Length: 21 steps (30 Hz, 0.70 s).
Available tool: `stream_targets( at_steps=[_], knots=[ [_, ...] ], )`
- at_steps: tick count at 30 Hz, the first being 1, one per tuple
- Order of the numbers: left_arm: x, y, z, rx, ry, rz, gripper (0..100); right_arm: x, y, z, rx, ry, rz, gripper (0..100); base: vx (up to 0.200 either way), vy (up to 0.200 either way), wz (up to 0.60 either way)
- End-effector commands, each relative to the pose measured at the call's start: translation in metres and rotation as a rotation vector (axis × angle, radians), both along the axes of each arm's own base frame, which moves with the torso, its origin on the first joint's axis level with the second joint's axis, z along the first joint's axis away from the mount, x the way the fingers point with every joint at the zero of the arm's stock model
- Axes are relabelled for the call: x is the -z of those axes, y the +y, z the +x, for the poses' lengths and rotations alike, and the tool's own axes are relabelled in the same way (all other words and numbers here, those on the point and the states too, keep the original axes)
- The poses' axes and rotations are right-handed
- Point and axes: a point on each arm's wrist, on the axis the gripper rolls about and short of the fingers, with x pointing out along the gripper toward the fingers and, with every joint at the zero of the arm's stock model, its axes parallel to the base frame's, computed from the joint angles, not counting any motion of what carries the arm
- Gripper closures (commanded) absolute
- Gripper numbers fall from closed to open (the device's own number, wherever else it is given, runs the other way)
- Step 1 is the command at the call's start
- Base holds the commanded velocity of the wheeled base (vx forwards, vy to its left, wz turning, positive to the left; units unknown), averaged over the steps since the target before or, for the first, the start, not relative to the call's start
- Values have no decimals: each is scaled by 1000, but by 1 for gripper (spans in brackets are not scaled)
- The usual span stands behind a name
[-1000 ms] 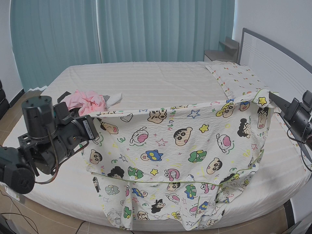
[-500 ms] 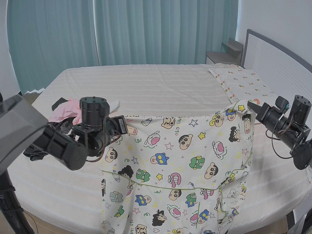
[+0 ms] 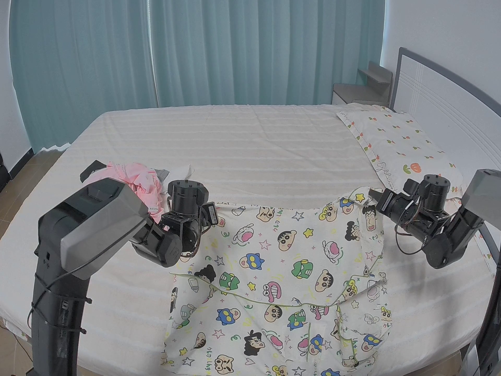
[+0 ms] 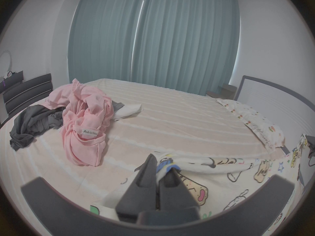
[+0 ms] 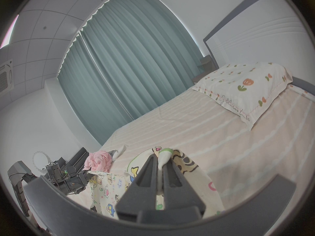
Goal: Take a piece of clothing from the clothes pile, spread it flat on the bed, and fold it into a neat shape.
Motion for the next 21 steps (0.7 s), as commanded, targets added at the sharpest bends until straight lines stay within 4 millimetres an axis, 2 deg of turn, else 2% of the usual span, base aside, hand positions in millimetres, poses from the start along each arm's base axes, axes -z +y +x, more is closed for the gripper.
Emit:
stream_targets(
  at_steps=[1, 2, 4, 6, 7, 10, 15, 17, 19, 20, 21],
  knots=[
    [46, 11, 20, -48, 55, 27, 100, 55, 7, 29, 1, 84, -4, 0, 0, 0, 0],
    [47, 11, 21, -50, 55, 27, 0, 56, 7, 30, 0, 84, -4, 0, 0, 0, 0],
    [56, 14, 29, -62, 77, 35, 0, 71, 12, 35, -8, 113, 3, 0, 0, 0, 0],
    [60, 18, 36, -83, 72, 37, 0, 76, 10, 40, 0, 126, 24, 0, 0, 0, 0],
    [60, 18, 36, -83, 72, 37, 0, 76, 10, 40, 0, 126, 24, 0, 0, 0, 0],
    [69, 34, 55, -179, 34, 53, 0, 72, -2, 56, 117, 120, 188, 0, 0, 0, 0],
    [65, 43, 60, -206, 21, 48, 0, 70, -14, 61, 178, 110, 189, 0, 0, 0, 0],
    [58, 51, 62, -225, 8, 39, 0, 70, -29, 57, 221, 128, 187, 0, 0, 0, 0],
    [56, 52, 62, -227, 4, 36, 0, 70, -30, 55, 225, 130, 187, 0, 0, 0, 0],
    [25, 61, 61, -260, -44, -25, 0, 60, -46, 35, 254, 163, 178, 0, 0, 0, 0],
    [15, 63, 59, -268, -54, -48, 0, 58, -49, 26, 254, 181, 178, 0, 0, 0, 0]
  ],
)
